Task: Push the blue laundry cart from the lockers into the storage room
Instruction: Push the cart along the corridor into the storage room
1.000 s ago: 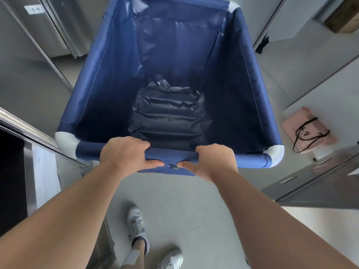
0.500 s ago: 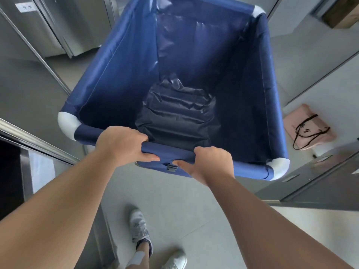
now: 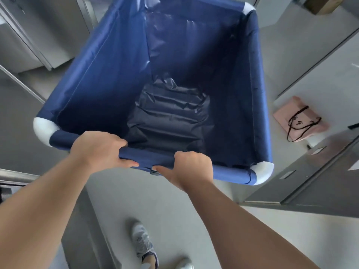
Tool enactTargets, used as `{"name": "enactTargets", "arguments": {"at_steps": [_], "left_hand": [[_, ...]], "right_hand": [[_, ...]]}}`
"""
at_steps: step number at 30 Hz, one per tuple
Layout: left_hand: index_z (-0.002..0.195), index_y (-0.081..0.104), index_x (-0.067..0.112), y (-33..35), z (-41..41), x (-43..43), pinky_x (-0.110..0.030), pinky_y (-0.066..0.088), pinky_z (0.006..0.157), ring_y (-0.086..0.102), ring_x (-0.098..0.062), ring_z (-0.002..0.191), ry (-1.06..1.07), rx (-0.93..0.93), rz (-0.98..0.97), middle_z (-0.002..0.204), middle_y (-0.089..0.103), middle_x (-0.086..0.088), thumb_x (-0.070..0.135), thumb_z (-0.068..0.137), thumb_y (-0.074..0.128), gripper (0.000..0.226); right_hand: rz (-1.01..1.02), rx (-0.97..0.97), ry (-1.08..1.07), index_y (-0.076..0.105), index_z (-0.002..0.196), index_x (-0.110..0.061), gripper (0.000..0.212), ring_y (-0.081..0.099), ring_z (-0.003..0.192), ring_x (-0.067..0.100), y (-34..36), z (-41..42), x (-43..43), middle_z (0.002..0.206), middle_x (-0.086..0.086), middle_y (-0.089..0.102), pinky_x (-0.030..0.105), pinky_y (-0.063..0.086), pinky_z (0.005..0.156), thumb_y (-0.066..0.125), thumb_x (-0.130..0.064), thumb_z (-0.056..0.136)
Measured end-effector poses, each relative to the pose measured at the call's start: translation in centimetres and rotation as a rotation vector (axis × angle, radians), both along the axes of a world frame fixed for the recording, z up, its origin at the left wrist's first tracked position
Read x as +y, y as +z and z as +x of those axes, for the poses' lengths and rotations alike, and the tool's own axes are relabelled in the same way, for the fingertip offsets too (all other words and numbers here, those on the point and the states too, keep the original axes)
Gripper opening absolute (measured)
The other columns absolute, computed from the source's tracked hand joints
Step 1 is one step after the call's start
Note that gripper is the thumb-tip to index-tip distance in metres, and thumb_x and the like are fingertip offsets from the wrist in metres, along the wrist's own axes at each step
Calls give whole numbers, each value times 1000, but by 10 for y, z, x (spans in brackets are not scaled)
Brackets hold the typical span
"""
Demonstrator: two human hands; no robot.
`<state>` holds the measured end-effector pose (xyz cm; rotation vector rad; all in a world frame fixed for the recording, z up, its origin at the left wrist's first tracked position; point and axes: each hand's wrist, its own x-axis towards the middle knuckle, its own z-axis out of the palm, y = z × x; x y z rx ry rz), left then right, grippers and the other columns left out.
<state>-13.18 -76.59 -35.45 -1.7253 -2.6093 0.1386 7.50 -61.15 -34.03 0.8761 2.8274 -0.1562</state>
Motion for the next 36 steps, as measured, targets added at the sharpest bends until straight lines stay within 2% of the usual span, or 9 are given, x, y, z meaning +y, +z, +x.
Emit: {"name": "enactTargets", "arguments": {"at_steps": [3,9,16,20,24,30,33,36], "left_hand": [[76,60,35,1,-20,-3,-28,28,49,58,-8,68,-40,33,-46,68,56,15,92,59,12,76],[75,60,34,3,-34,11,-28,24,47,53,-8,61,-44,6,-39,66,55,14,93,60,15,76],[63,50,31,5,-31,36,-28,21,47,51,-11,55,-43,-25,0,58,51,10,94,61,25,68],[63,54,29,4,-41,46,-27,18,46,50,-12,53,-41,-1,-7,57,53,9,93,62,30,68],[65,60,28,2,-56,52,-26,22,45,50,-12,50,-36,-2,-17,56,54,9,91,62,37,68],[67,60,32,2,-83,61,-27,21,46,47,-10,52,-47,-3,-41,57,51,12,91,62,30,67],[67,59,32,2,-106,64,-28,20,47,51,-10,55,-60,-5,-52,58,52,12,91,61,29,67],[64,51,31,-1,-132,68,-29,21,48,53,-12,56,-79,-18,-40,58,52,11,92,61,29,65]], "right_hand": [[-22,18,-32,43,59,-25,73,44,44,15,-3,-15,-11,47,-6,48,29,22,43,15,-92,59],[-18,-2,-93,38,61,-26,72,42,46,14,-3,-29,-1,51,-7,47,31,22,44,19,-95,59],[20,-45,-81,36,62,-27,71,40,45,12,1,-29,26,52,-9,46,31,20,43,20,-97,61],[28,-15,-70,36,62,-26,74,39,44,13,-2,-37,35,51,-8,45,31,19,43,16,-98,59],[19,28,-74,36,61,-26,74,39,43,14,-5,-50,40,50,-8,45,31,19,43,14,-96,59],[-22,-4,-92,36,64,-25,71,43,47,15,-4,-73,43,54,-8,47,32,22,44,17,-94,62],[-17,-21,-106,35,64,-25,72,42,47,15,-2,-93,42,54,-8,47,32,21,44,14,-93,62],[-20,-33,-142,36,65,-25,73,42,48,14,-1,-116,40,55,-8,48,32,21,44,13,-94,60]]}}
